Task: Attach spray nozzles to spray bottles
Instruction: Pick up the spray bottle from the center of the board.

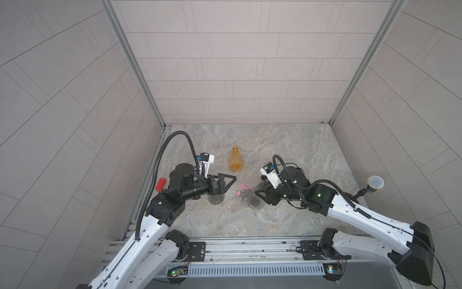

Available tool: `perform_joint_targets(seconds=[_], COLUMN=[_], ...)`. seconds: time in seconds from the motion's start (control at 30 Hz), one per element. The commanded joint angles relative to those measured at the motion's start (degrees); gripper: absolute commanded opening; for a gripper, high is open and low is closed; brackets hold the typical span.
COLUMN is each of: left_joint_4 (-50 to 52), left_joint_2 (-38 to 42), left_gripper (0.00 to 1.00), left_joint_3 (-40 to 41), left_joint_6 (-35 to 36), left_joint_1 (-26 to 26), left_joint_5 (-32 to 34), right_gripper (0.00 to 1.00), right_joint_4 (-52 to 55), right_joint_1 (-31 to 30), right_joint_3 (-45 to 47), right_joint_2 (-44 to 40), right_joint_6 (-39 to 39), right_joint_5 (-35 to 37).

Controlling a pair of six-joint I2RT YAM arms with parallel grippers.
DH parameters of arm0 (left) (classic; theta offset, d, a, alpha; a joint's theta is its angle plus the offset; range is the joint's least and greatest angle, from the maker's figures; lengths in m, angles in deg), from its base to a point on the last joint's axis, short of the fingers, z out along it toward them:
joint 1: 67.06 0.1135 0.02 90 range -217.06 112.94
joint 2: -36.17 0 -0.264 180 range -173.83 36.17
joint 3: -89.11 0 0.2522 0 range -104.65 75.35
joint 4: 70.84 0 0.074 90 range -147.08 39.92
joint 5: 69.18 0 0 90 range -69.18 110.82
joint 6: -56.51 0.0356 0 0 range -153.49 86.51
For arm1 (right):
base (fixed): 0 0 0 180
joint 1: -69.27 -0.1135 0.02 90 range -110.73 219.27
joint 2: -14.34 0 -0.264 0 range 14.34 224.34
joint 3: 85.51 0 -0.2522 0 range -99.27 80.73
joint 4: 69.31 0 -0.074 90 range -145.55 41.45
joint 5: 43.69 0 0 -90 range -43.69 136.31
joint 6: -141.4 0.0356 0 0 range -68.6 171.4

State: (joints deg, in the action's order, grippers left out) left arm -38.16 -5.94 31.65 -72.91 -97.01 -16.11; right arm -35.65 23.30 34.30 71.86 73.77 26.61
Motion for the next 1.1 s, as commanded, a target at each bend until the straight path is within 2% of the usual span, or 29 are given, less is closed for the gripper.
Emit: perform_joint_targets(seconds=[0.0,0.17,0.3,0.4,0.5,0.8,1.07], left_joint_4=[-3.31,-5.29,-5.29,-5.12,-5.4,-9.73,-16.86], left_joint_2=[-0.67,-1.44,-1.84,-1.77,-0.78,2.32,2.86], left_gripper=[1.0,1.0,1.0,1.0,1.0,1.0,1.0], left_joint_3=[-0.23,0.59,0.75,0.81,0.76,2.37,4.68], left_joint_6=[0.41,0.61,2.25,3.82,4.72,2.68,-3.63], left_joint_1=[-4.93,-11.67,-13.37,-13.77,-14.24,-15.14,-15.22], left_joint_5=[-5.13,-8.39,-10.9,-13.72,-16.03,-21.17,-24.32], right_gripper=[0.51,0.51,0.51,0.51,0.51,0.51,0.51], right_joint_4=[2.74,-1.14,-14.03,-22.67,-26.06,-28.56,-27.85], right_joint_1=[2.29,2.65,2.65,2.65,2.43,0.13,-1.64], right_joint_3=[-0.13,-1.29,-0.35,-0.35,-1.5,-4.71,-9.4], right_joint_2=[-3.78,-6.36,-7.5,-7.03,-5.86,-2.03,2.44], right_joint_6=[0.72,3.71,12.48,18.89,21.52,21.57,19.35], right_joint_5=[-11.97,-21.81,-30.54,-34.12,-35.52,-34.64,-33.54])
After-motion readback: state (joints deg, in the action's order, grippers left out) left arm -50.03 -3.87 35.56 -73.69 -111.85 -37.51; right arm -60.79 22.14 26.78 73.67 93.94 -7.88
